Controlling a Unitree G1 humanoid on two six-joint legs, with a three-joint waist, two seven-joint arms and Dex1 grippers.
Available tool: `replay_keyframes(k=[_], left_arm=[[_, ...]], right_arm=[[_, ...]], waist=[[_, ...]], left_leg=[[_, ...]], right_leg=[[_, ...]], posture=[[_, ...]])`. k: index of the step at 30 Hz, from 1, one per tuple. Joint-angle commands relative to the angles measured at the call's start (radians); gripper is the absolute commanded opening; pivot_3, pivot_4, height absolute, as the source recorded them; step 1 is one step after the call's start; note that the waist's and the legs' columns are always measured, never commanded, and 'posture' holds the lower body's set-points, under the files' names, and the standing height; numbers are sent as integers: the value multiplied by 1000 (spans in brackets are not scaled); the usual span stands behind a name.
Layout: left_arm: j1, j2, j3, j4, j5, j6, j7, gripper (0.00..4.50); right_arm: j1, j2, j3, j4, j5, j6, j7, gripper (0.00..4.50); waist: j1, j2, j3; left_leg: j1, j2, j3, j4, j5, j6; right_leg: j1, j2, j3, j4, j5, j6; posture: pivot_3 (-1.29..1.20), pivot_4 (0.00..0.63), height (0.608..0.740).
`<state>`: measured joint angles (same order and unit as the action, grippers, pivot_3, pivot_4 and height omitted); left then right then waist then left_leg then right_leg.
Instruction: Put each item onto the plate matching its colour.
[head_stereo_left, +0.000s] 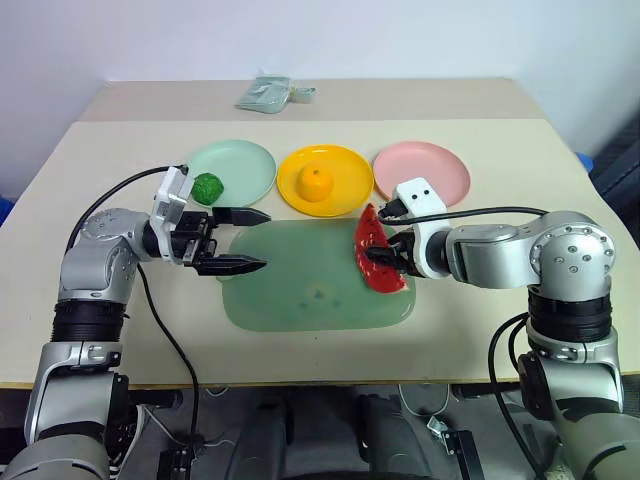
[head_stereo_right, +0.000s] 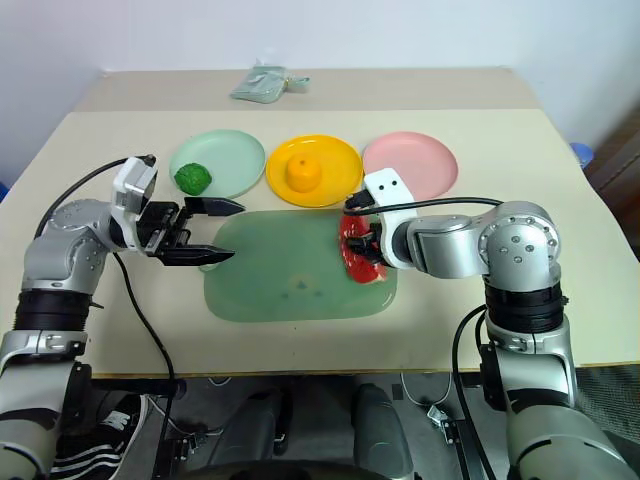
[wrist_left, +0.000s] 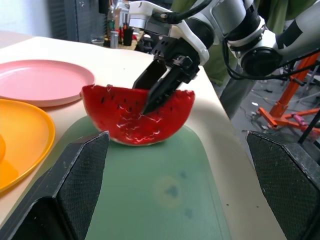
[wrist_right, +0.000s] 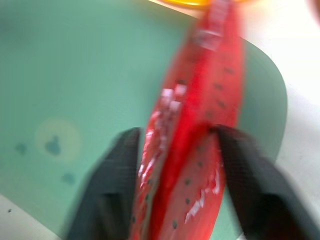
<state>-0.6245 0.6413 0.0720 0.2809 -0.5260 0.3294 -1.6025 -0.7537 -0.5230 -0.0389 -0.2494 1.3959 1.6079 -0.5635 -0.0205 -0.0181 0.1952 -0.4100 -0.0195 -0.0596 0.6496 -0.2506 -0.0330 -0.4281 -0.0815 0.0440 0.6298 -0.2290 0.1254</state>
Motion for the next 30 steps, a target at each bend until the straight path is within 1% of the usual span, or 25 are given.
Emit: replay_keyframes(k=[1, 2, 8, 11, 13, 15, 17, 19, 21, 22, 25, 28, 30], left_arm=[[-4, 2, 14, -23, -9, -22, 19, 4500], [-3, 1, 14, -24, -10, -25, 23, 4500], [-5, -3, 17, -24, -17, -31, 42, 4500], [-12, -13, 30, -17, -24, -29, 67, 4500], [-24, -19, 33, -1, -12, -37, 102, 4500], [-38, -33, 35, 26, 13, -85, 145, 4500], [-48, -47, 24, 61, 62, -151, 206, 4500], [-43, -56, 16, 65, 64, -161, 213, 4500], [-32, -65, 14, 48, 62, -160, 231, 4500], [-23, -69, 16, 33, 53, -151, 237, 4500], [-8, -74, 19, -2, 40, -139, 254, 4500], [12, -70, 26, -36, 28, -122, 263, 4500], [23, -62, 33, -52, 25, -113, 271, 4500]], right_arm=[[-37, -13, -14, 0, -34, 7, 15, 201], [-41, -11, -22, 6, -43, 7, 24, 29], [-93, -25, -35, 21, -122, 4, 107, 29], [-174, -68, -33, 55, -222, -56, 203, 29], [-229, -120, -5, 106, -324, -131, 294, 29], [-263, -188, 68, 181, -480, -261, 396, 29], [-281, -225, 149, 303, -660, -449, 488, 29], [-278, -220, 193, 438, -801, -671, 606, 29], [-303, -193, 239, 575, -923, -815, 676, 29], [-319, -153, 220, 674, -945, -877, 693, 29], [-358, -73, 228, 915, -1077, -1144, 758, 29], [-406, -33, 221, 1101, -1166, -1269, 785, 29], [-437, -9, 175, 1185, -1164, -1328, 823, 29]], waist=[[0, 0, 0], [0, 0, 0], [0, 0, 0], [1, 1, 0], [1, 1, 0], [4, 0, 0], [3, 0, 0], [0, 0, 0], [-3, 0, 0], [-9, 0, 0], [-25, 0, 0], [-27, 1, 1], [-27, 1, 1]], left_leg=[[0, 0, 0, 0, 0, 0], [0, 0, 0, 0, 0, 0], [0, 0, 0, 0, 0, 0], [0, 0, 0, 0, 0, 0], [0, 0, 0, 0, 0, 0], [0, 0, 0, 0, 0, 0], [0, 0, 1, 0, 0, 0], [0, 0, 1, 0, 0, 0], [0, 0, 2, -1, 0, 0], [0, 0, 2, -1, 0, 0], [0, 0, 2, -2, 0, 0], [0, 0, 2, -3, 0, 0], [0, 0, 2, -3, 0, 0]], right_leg=[[0, 0, 0, 0, 0, 0], [0, 0, 0, 0, 0, 0], [0, 0, 0, 0, 0, 0], [0, 0, 0, 0, 0, 0], [0, 0, 0, -1, 0, 0], [0, 0, 0, -1, 0, 0], [0, 0, 0, -1, 0, 0], [0, 0, 0, -2, 0, 0], [0, 0, 0, -2, 0, 0], [0, 0, 0, -2, 0, 0], [-1, 0, 1, -2, 0, 0], [-2, 0, 1, -2, 0, 0], [-2, 0, 1, -2, 0, 0]], posture=[[0, 150, 740], [0, 150, 740], [0, 150, 740], [0, 150, 740], [0, 150, 740], [0, 150, 740], [0, 150, 740], [0, 150, 740], [0, 150, 740], [0, 150, 740], [0, 150, 740], [0, 150, 740], [0, 150, 740]])
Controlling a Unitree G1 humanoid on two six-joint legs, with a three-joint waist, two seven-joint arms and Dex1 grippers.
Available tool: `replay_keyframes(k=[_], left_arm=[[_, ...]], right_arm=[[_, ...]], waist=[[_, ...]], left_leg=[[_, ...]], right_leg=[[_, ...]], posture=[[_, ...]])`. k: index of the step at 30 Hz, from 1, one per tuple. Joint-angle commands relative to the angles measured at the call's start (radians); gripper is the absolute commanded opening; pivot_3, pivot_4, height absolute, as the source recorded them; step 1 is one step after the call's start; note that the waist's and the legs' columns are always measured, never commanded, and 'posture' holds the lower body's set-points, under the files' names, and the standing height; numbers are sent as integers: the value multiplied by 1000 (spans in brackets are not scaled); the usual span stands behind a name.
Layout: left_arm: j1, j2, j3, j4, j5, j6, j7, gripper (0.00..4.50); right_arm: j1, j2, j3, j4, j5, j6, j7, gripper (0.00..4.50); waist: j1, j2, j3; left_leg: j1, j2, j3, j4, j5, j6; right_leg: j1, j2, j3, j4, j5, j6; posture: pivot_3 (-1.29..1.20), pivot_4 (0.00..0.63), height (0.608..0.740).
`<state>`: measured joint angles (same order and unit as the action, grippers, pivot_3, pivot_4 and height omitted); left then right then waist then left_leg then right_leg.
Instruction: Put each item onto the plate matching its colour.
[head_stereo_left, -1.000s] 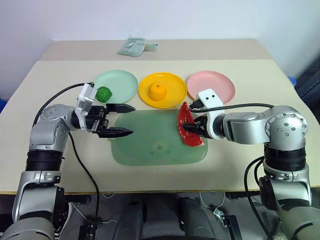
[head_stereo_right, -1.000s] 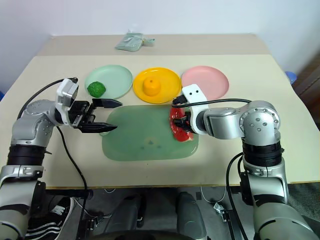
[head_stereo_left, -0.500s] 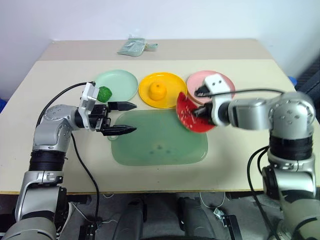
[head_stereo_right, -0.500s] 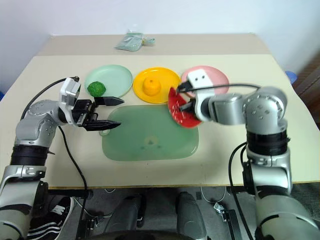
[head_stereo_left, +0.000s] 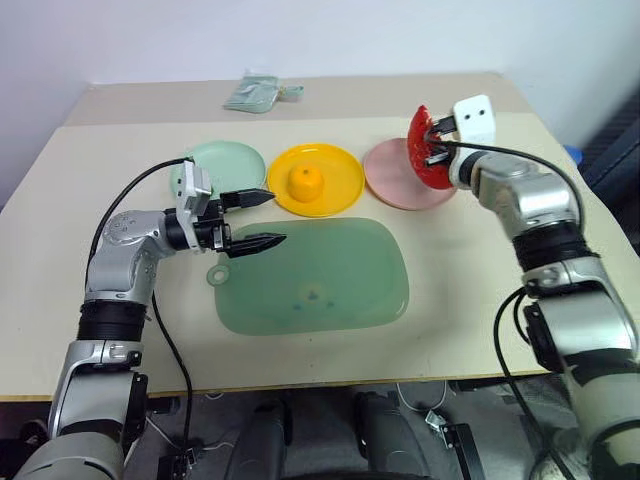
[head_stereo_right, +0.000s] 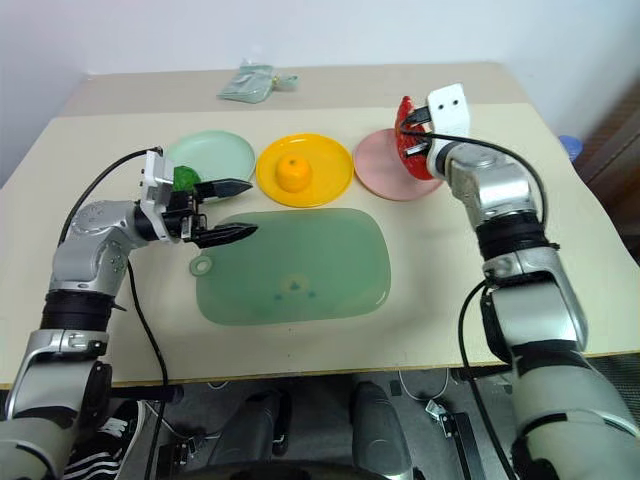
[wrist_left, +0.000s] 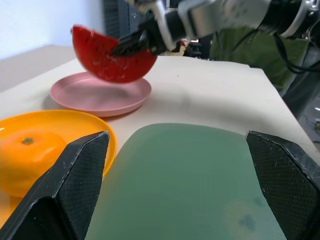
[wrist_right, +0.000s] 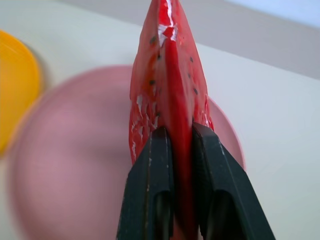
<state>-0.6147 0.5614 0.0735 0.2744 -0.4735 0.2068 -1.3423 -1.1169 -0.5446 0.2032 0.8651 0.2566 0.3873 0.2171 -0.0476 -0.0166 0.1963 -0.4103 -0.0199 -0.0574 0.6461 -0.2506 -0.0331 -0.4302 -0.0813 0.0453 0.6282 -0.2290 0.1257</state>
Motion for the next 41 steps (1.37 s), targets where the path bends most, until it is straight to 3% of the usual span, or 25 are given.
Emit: replay_keyframes(k=[1, 9, 14, 18, 23, 28, 34, 41], left_arm=[[18, 23, 36, -50, -34, 19, 12, 4500], [9, 11, 34, -20, -37, 7, 13, 4500], [-10, -7, 19, 13, -23, -19, -5, 4500], [-48, -18, 11, 47, -24, -13, -29, 4500], [-116, -41, -7, 133, -13, -30, -66, 4500], [-152, -50, -4, 195, -24, -21, -112, 4500], [-166, -48, -11, 241, -8, -37, -147, 4500], [-167, -61, -6, 253, 7, -70, -145, 4500]], right_arm=[[-87, 21, -89, 109, -24, -125, 57, 487], [-115, 12, -208, 148, -48, -175, 104, 4439], [-49, -16, -296, -51, 2, -152, 204, 4439], [190, -91, -325, -479, 96, -93, 423, 4439], [444, -176, -369, -845, 211, -6, 562, 4439], [777, -258, -415, -1156, 199, -75, 654, 4439], [907, -285, -487, -1309, 254, -20, 646, 4439], [857, -259, -466, -1257, 219, -39, 608, 4439]], waist=[[0, 0, 0], [3, 0, 0], [2, 1, 0], [12, 0, 0], [16, 0, 0], [17, -1, 0], [10, -1, 0], [19, -1, -1]], left_leg=[[0, 0, 0, 0, 0, 0], [0, 0, 0, 0, 0, 0], [0, 0, 0, 0, 0, 0], [0, 0, -2, 0, 0, 0], [0, -1, -1, 4, 0, 0], [1, 0, -2, 3, 0, 0], [1, 0, -1, 5, 0, 0], [2, 0, -1, 5, 0, 0]], right_leg=[[0, 0, 0, 0, 0, 0], [0, 0, 0, 0, 0, 0], [0, 0, 0, 1, 0, 0], [1, 0, -1, 1, 0, 0], [3, -1, -1, 0, 0, 0], [3, 0, -1, 1, 0, 0], [3, 0, 0, 2, 0, 0], [5, 0, 0, 1, 0, 0]], posture=[[0, 150, 740], [0, 150, 740], [0, 150, 740], [0, 150, 740], [0, 150, 740], [0, 150, 740], [0, 150, 740], [0, 150, 740]])
